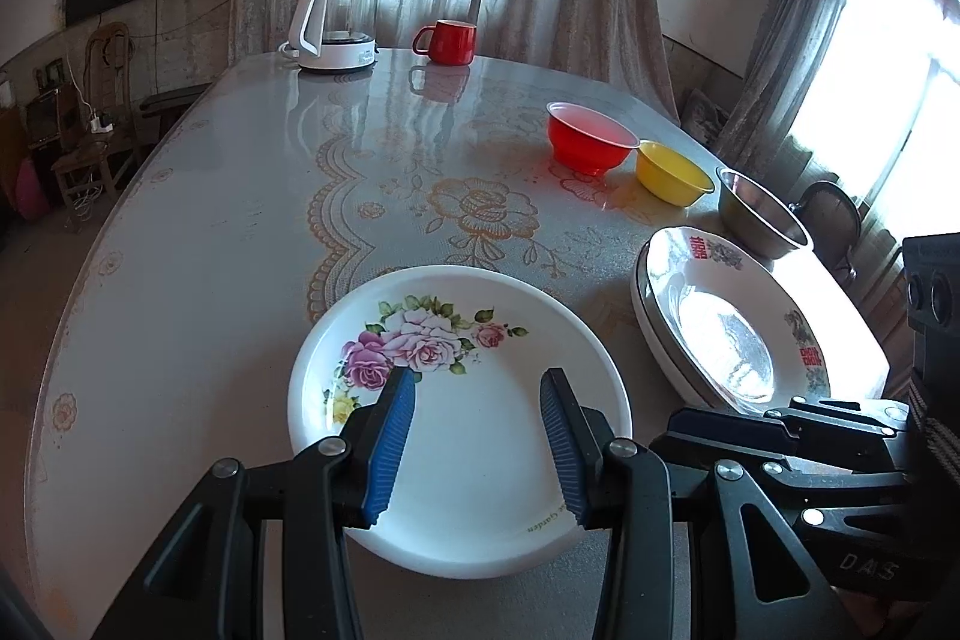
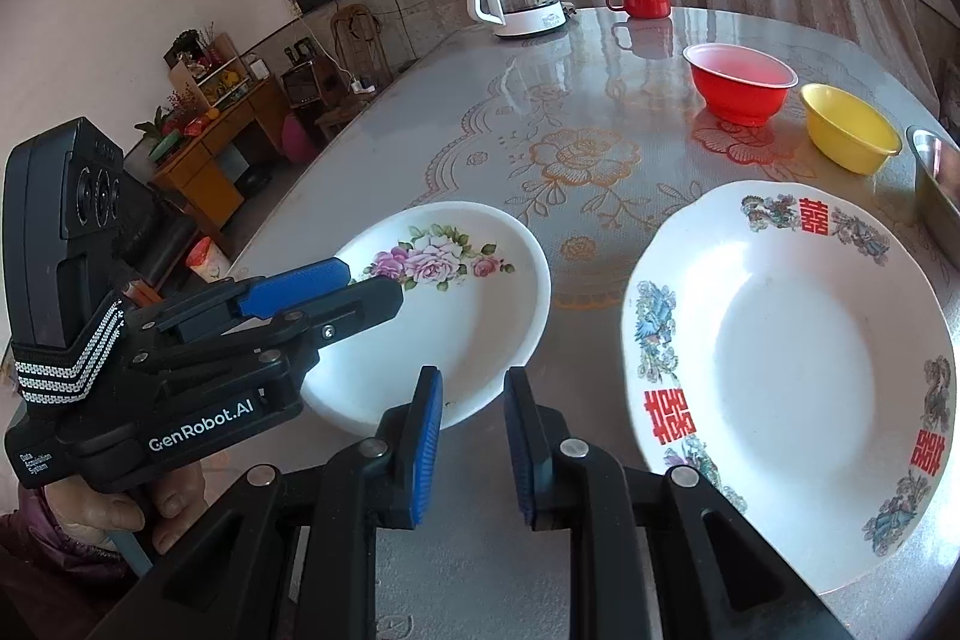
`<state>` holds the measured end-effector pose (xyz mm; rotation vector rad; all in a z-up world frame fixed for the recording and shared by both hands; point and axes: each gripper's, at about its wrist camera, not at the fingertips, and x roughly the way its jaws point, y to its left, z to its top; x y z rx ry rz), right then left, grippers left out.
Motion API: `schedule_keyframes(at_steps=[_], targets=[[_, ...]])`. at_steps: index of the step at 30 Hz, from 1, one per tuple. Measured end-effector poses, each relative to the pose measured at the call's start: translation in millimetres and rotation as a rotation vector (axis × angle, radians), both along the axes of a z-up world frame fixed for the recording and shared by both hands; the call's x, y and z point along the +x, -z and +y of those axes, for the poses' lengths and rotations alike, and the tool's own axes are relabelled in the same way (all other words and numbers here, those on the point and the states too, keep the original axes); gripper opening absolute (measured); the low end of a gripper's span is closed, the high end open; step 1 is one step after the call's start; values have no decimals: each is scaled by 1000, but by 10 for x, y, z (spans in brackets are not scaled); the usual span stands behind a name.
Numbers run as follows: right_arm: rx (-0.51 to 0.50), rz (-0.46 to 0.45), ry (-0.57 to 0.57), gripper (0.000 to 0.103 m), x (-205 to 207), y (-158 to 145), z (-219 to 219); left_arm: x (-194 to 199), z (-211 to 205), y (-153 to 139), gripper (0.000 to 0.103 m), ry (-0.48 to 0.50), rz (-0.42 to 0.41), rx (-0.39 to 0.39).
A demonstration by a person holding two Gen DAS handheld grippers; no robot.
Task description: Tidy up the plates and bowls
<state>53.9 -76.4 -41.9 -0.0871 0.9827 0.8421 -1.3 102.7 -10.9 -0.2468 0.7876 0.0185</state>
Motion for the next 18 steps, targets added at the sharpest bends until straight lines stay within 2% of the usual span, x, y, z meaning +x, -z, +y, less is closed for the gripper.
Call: schedule_keyframes(at_steps=[8,12,18], targets=[[9,73,44,26,13,91,-18,19,335,26,43,-18,0,-20],[-4,99,62,26,34,147,-5,60,565,91,43,-35,27,-73],[-9,126,83,26,102,213,28,97,747,189,43,-55,58,-64]])
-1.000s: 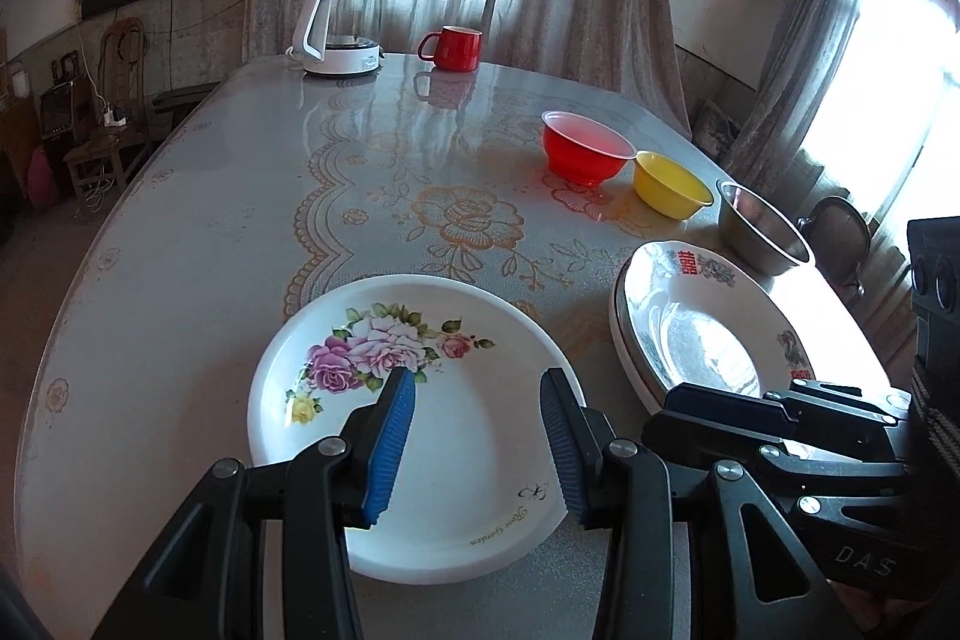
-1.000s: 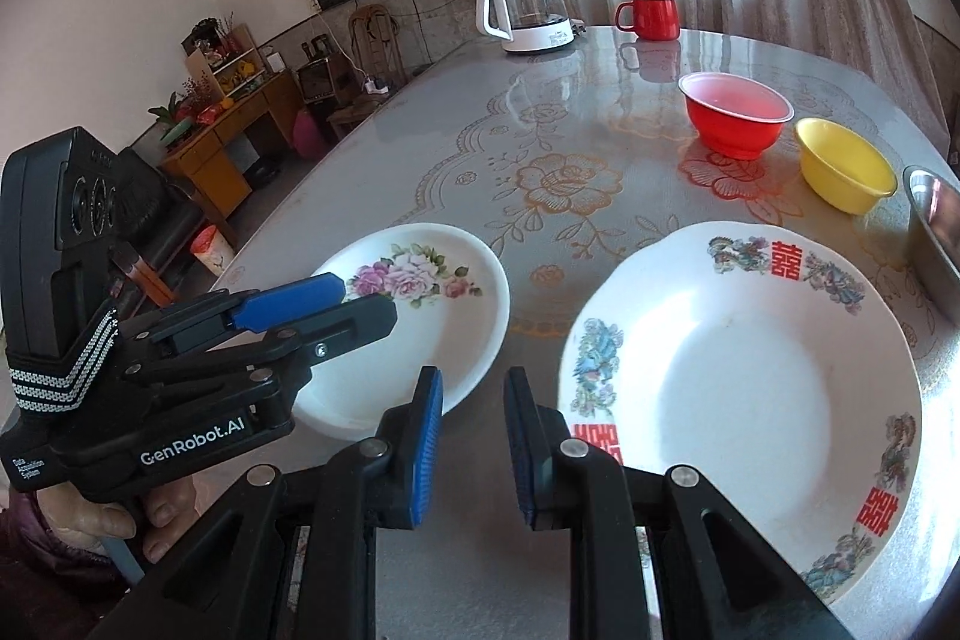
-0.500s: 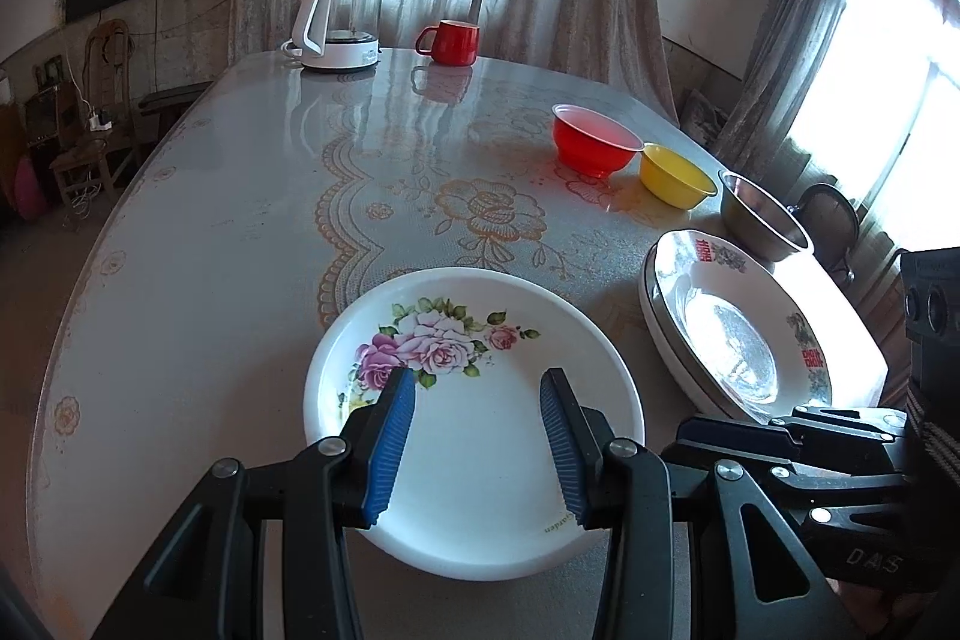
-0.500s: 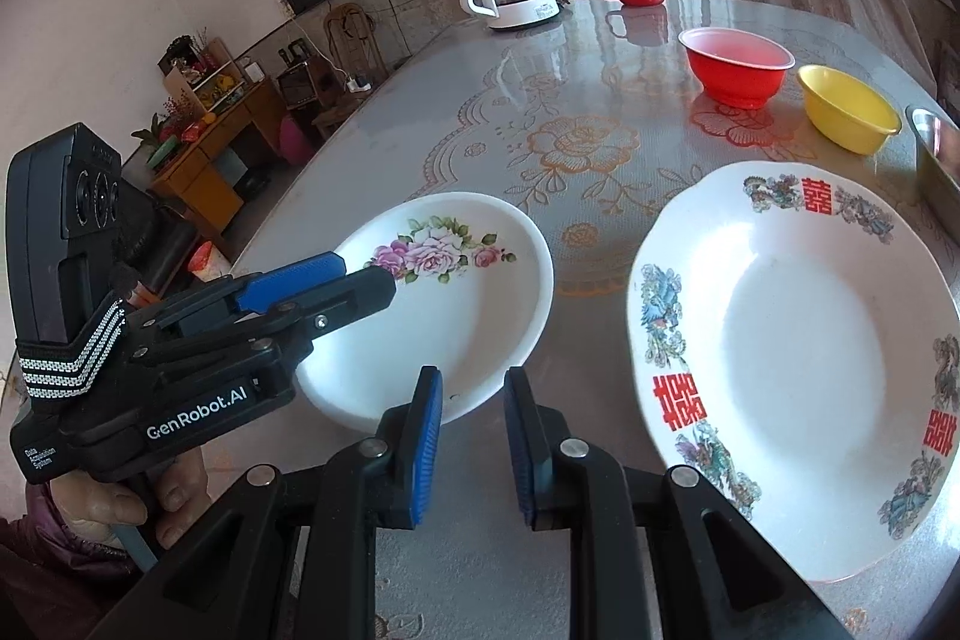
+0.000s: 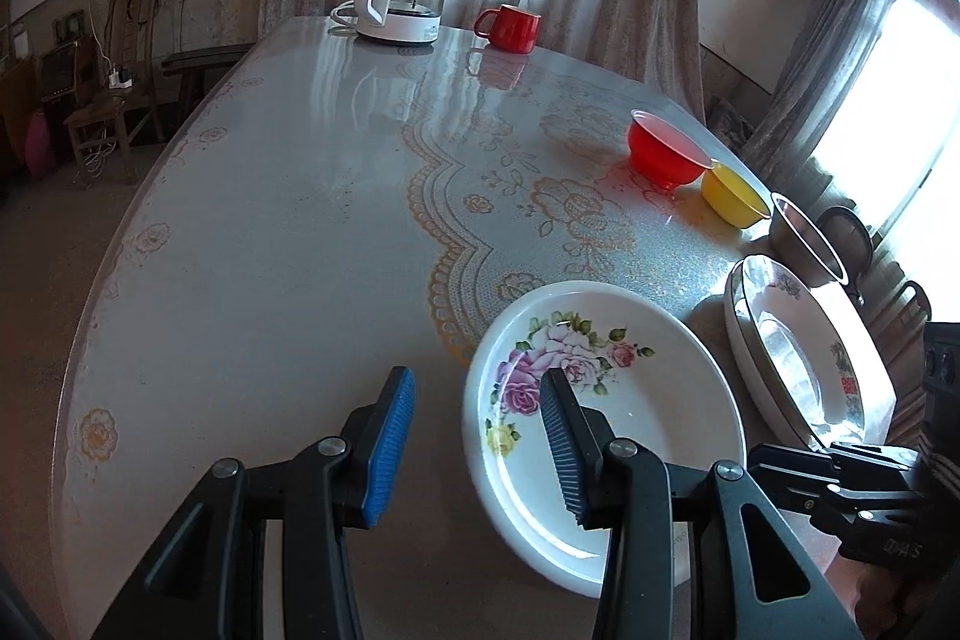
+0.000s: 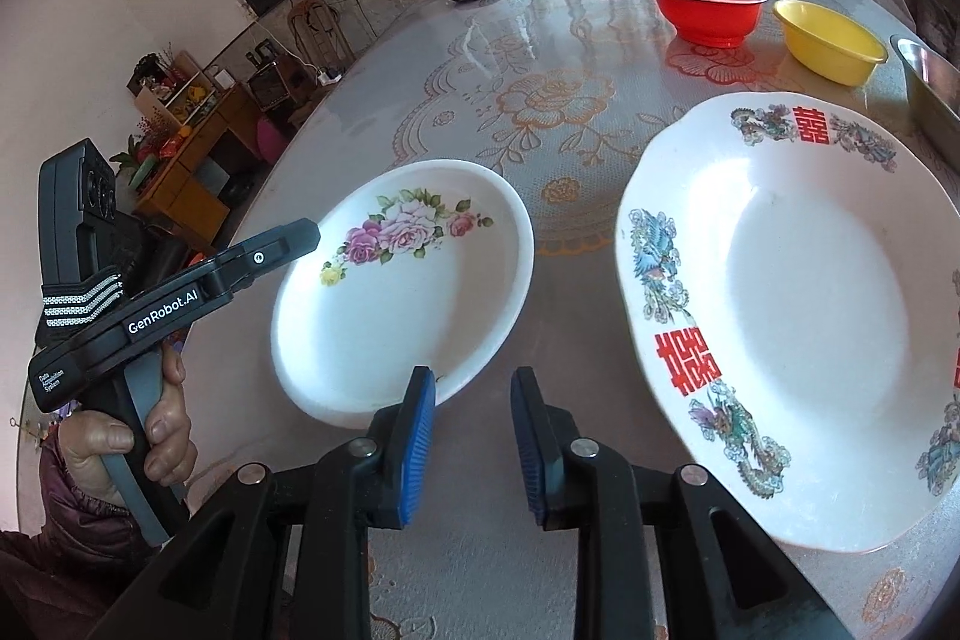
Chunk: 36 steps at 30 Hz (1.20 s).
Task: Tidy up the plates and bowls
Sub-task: 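Close both grippers on the pink-rose plate rim and lift it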
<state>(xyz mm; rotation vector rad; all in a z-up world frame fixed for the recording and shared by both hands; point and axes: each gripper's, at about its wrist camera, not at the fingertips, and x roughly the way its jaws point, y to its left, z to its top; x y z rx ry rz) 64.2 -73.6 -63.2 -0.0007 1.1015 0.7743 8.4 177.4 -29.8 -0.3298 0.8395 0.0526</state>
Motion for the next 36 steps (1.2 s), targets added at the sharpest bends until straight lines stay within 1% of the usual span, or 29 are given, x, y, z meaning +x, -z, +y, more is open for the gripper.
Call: schedule_keyframes(at_steps=[4,8,11,12,13,14,16,17,19,22,24,26,28,33,36], targets=[[-11,1,-4,26,52,32,75,38,37,81,42,14,30,12],[-31,-10,-7,26,83,48,143,101,51,171,37,52,56,-32],[-60,-18,-7,26,106,65,194,139,15,198,30,75,60,-17],[-66,-19,-8,26,116,71,208,146,-1,199,24,81,59,-9],[-74,-20,-9,26,122,78,225,153,-16,209,17,96,61,-19],[-84,-21,-11,26,126,85,247,156,-45,212,16,104,60,-17],[-109,-33,-16,26,119,96,303,124,-111,192,16,104,45,51],[-118,-39,-19,26,108,92,319,112,-120,188,16,105,43,61],[-123,-49,-13,24,106,84,322,92,-82,190,15,95,48,32],[-101,-82,-5,20,104,11,279,40,-77,173,15,85,43,28],[-97,-115,-20,19,89,-53,274,21,-70,165,14,77,32,14],[-105,-122,-29,19,99,-46,251,12,-53,158,14,65,23,-17],[-98,-109,-23,18,124,-35,218,-16,-61,121,14,61,-2,-32],[-70,-146,-23,18,124,-152,138,-35,-109,-23,14,59,-63,-46],[-53,-146,-19,18,96,-183,96,-16,-166,-135,14,67,-99,-41]])
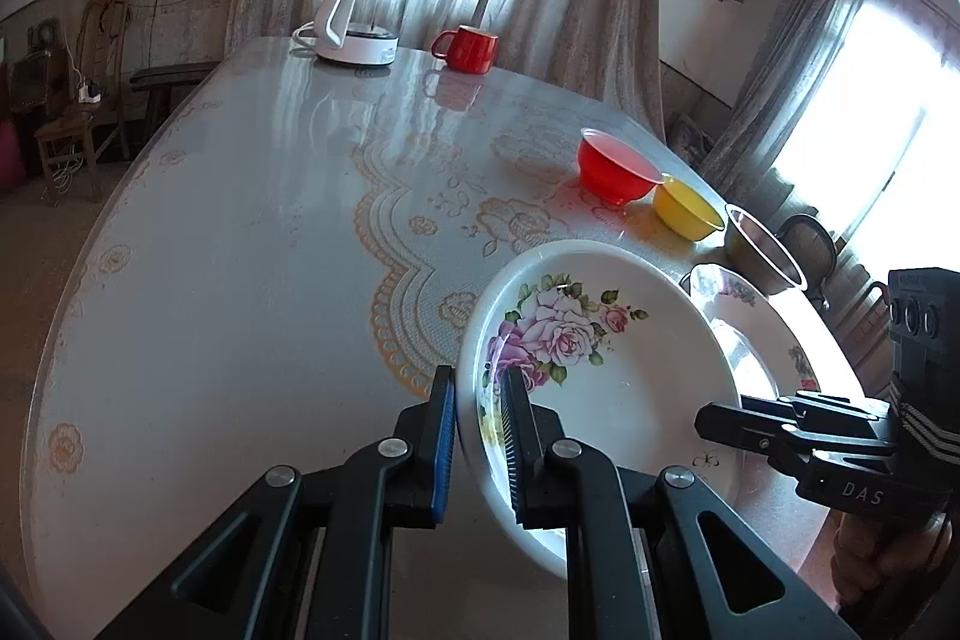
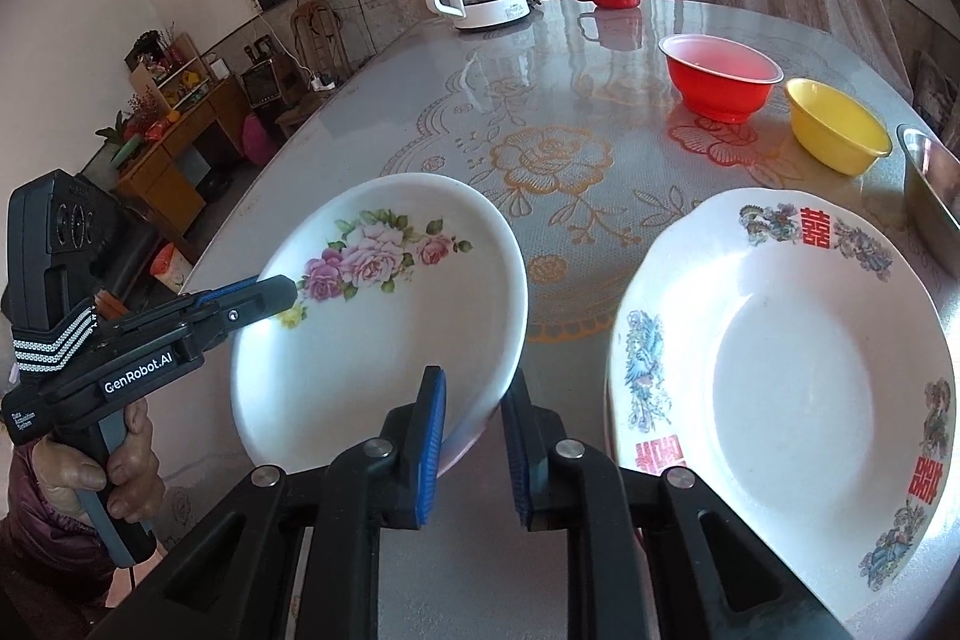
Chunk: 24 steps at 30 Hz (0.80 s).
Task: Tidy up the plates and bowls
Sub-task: 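Close both grippers on the pink-rose plate rim and lift it, then carry the pink-rose plate with both grippers and lower it onto the plate stack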
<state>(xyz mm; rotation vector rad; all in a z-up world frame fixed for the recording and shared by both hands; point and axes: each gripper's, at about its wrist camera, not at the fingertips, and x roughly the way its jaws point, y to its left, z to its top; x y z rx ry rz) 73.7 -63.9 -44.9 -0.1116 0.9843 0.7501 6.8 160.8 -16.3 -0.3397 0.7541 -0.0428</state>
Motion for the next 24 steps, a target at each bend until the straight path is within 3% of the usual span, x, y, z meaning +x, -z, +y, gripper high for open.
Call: schedule_keyframes(at_steps=[13,24], targets=[[81,-11,99,18,48,-186,-505,304,-450,-283,14,98,-58,21],[78,-43,257,18,106,-334,-1181,697,-1158,-319,14,233,-56,39]])
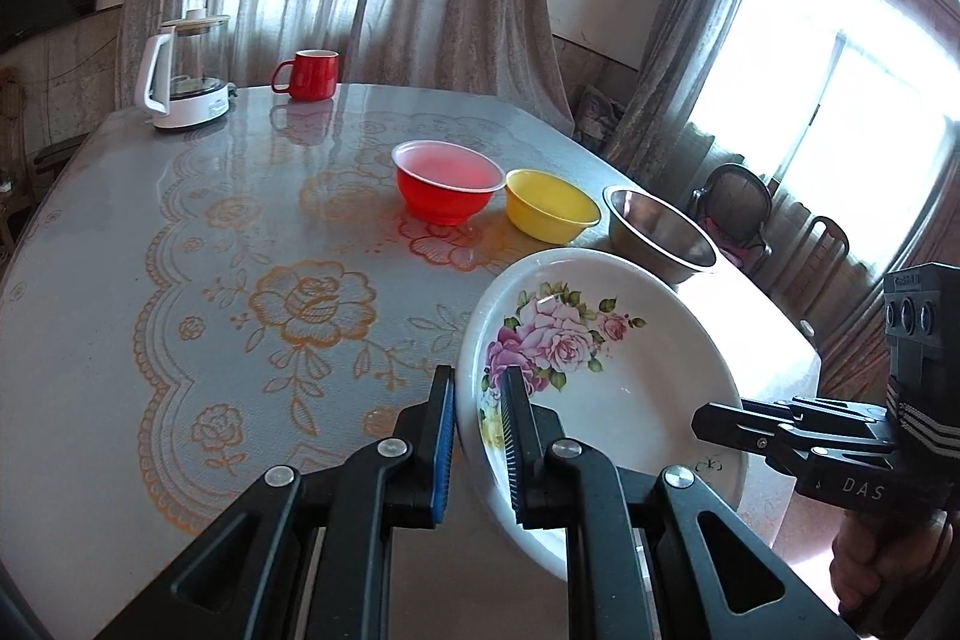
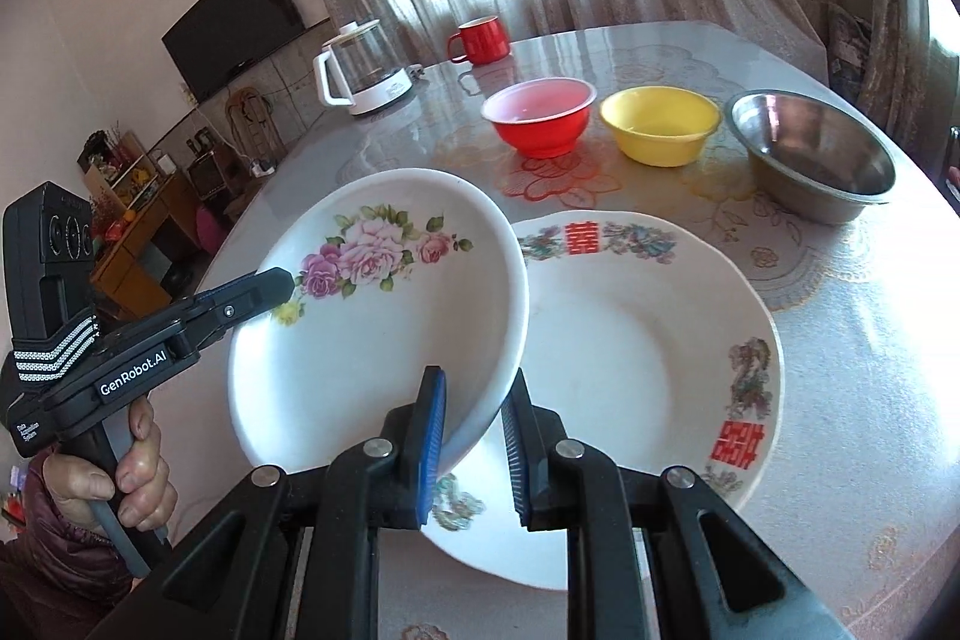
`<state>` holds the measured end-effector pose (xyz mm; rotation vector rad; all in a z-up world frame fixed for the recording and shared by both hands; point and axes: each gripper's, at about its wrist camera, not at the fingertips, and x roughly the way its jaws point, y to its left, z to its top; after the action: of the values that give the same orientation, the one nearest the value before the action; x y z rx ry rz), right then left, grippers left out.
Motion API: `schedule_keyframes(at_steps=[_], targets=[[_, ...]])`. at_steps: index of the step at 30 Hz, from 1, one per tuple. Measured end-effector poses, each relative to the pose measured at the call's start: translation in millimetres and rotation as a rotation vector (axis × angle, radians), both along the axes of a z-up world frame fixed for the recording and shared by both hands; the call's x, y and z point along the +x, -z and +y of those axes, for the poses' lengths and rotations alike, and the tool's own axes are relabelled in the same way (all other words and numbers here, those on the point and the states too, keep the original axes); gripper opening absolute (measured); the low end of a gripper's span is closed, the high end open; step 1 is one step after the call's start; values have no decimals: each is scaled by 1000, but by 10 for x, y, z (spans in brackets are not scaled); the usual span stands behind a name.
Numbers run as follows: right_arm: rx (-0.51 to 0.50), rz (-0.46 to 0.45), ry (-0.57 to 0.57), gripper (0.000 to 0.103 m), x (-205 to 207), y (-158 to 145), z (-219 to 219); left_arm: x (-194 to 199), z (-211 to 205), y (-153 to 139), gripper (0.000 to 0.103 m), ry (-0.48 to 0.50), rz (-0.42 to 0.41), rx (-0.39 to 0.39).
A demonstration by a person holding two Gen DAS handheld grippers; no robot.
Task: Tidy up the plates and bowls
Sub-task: 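Carry the pink-rose plate with both grippers and lower it onto the plate stack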
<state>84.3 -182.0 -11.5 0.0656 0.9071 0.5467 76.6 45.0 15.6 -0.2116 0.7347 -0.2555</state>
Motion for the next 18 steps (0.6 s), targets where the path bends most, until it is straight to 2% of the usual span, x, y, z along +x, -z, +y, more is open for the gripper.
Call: schedule_keyframes(at_steps=[11,18], targets=[[-59,54,59,18,249,149,-441,279,-501,208,14,41,83,37],[-92,97,39,17,439,296,-534,327,-591,350,14,4,129,56]])
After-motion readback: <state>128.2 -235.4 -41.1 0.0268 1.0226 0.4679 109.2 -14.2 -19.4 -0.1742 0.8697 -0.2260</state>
